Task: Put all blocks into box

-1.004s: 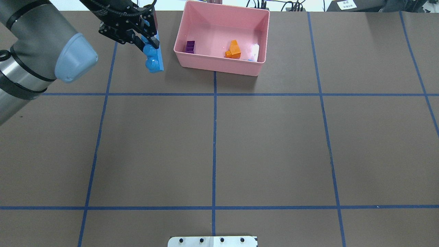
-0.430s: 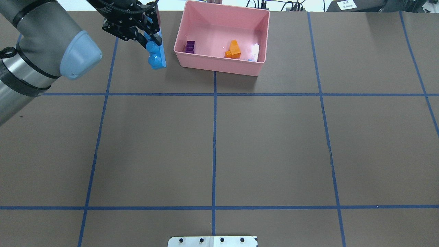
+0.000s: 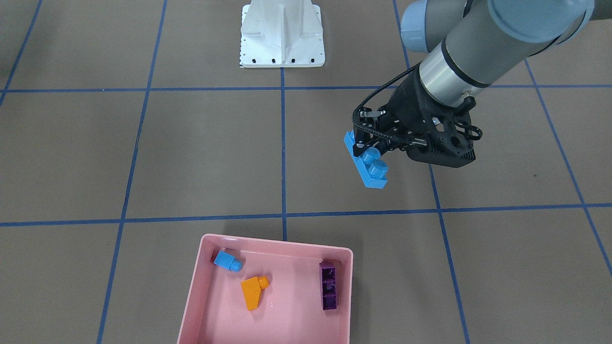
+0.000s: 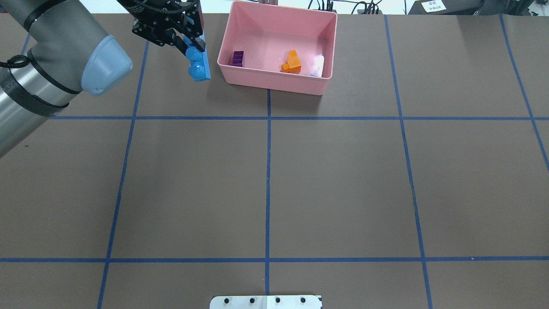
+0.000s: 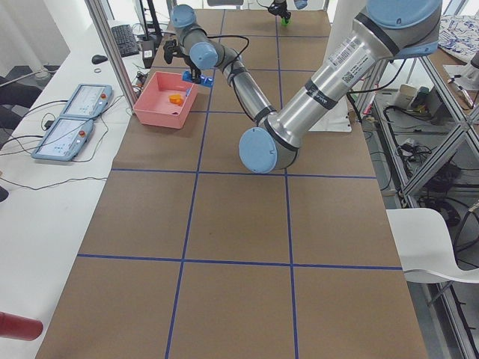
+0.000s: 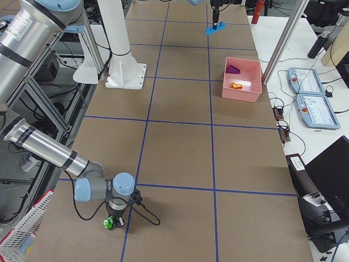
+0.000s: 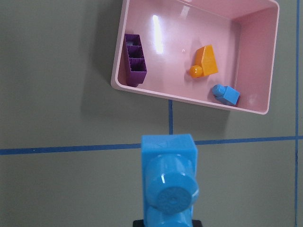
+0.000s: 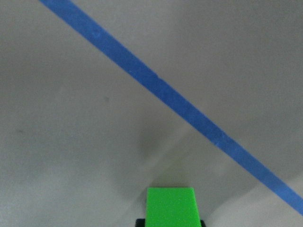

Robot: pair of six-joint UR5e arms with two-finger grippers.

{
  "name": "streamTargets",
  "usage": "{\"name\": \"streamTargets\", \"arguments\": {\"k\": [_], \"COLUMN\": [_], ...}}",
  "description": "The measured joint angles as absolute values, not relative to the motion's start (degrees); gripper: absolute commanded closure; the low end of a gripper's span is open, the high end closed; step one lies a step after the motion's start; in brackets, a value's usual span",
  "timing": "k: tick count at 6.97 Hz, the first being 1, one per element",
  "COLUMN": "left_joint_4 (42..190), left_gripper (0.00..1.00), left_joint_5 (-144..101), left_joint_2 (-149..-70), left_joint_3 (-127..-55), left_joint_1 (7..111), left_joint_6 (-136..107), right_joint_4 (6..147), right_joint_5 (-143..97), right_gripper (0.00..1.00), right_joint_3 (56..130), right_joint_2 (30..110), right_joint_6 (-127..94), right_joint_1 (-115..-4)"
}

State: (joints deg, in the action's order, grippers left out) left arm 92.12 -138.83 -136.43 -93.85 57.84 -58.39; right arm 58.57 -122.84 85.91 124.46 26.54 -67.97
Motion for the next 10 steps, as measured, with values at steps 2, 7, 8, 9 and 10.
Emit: {"name": "streamTargets", "arguments": {"k": [2, 7, 8, 9, 10], "left_joint_4": [93.85, 126.79, 130.30, 132.34, 133.09], "left_gripper": [1.00, 0.87, 0.35, 0.00, 0.00], "left_joint_5": [-138.20, -110.57, -103.87, -100.44, -99.09], "left_joint_2": [-141.90, -154.81, -155.27, -155.23, -154.88], "left_joint_3": [-87.57, -56.41, -53.98, -52.76, -52.44], "left_joint_1": [57.68, 49.84, 46.91, 44.46, 42.78], "left_joint_6": [-61.00, -87.81, -91.91, -93.83, -94.33], "right_joint_4": [58.67, 62.82, 65.71, 69.74, 73.46], "right_joint_5": [-122.77, -123.04, -123.73, -125.74, -127.84], "right_gripper": [1.00, 1.00, 1.00, 1.00, 1.00], "right_joint_3": [89.99, 103.10, 106.28, 108.60, 109.56], "right_joint_2": [127.19, 125.78, 123.70, 120.37, 116.41], "right_joint_6": [26.83, 26.92, 26.73, 26.36, 26.00], "right_joint_1": [-72.52, -89.96, -91.96, -93.12, -93.83]}}
